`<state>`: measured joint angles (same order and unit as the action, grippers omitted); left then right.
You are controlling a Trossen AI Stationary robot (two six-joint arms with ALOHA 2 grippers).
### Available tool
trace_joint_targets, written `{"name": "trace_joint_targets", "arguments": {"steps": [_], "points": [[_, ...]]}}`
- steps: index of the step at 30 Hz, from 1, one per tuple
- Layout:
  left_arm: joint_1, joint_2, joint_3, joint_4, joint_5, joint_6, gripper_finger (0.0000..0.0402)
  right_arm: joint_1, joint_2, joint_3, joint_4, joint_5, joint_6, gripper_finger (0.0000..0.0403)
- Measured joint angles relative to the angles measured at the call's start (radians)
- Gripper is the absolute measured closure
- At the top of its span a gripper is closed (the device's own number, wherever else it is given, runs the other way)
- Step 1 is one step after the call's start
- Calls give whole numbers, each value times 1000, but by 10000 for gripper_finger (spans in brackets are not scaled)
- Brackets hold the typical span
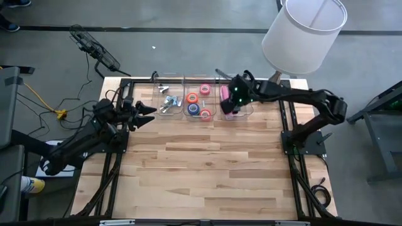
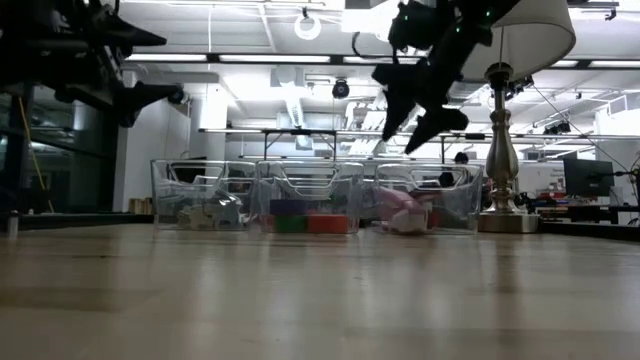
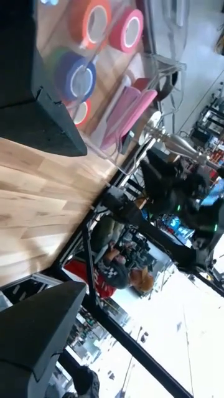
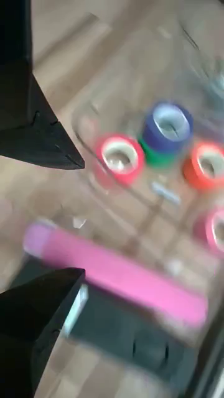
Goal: Pick and place Stapler, Stapler remover, tape
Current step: Return to Home Position
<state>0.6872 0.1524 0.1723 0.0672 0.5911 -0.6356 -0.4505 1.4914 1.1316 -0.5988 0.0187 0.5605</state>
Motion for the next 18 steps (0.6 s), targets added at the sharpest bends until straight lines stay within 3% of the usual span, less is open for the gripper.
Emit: {"name": "trace_joint_targets", "arguments": {"steps": [11,18], "points": [[0,-151,-115,2,-4,-81,63,239,-9,-2,175,42,-115,139],[-2,-146,-155,13,-32,-75,63,331,-17,-39,245,65,-137,139]]}}
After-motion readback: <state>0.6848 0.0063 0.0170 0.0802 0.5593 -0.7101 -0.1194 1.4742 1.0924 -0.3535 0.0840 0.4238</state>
